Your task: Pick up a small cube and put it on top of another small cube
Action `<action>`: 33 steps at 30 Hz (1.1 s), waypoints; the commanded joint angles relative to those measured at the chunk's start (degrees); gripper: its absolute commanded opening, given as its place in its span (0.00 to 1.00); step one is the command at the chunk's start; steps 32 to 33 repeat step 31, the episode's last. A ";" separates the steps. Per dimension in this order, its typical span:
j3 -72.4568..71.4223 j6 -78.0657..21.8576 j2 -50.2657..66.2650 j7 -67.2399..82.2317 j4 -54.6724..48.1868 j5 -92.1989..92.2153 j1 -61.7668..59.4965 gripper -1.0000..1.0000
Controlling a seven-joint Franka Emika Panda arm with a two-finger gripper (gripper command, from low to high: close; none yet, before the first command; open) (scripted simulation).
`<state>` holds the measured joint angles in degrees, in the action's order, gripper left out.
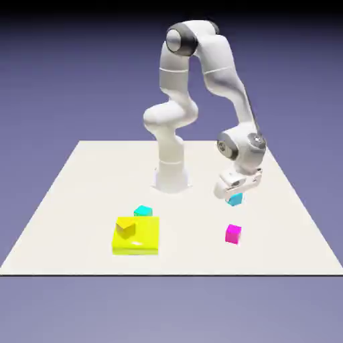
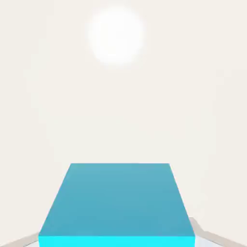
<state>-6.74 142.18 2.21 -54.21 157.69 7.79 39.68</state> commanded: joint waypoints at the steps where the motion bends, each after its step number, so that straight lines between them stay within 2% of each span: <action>1: 1.31 -0.34 -0.99 2.05 0.47 -2.03 -2.02 0.00; 19: 23.32 -6.13 -18.54 39.99 8.75 -35.98 -38.80 0.00; 28: 26.07 9.61 -3.54 34.93 9.49 -43.37 -40.56 0.00; 29: 26.07 9.61 -3.54 34.93 9.49 -43.37 -40.56 1.00; 33: 25.69 7.43 -5.61 35.63 9.39 -42.35 -40.31 1.00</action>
